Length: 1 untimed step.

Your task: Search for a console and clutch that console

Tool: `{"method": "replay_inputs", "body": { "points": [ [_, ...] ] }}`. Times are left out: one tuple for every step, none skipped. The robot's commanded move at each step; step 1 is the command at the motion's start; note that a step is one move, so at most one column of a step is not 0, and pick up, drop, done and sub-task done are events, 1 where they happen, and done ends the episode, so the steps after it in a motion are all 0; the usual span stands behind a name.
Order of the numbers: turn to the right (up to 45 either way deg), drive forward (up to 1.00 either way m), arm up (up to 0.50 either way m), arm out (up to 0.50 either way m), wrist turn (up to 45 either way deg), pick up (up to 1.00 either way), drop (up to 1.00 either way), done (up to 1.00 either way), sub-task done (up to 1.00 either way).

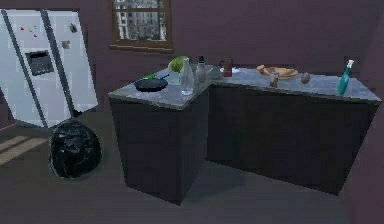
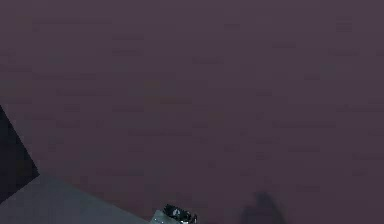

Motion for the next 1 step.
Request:
{"method": "replay_inputs", "body": {
  "points": [
    [0.0, 0.00, 0.00, 0.00, 0.0, 0.00, 0.00, 1.00, 0.00]
  ]
}}
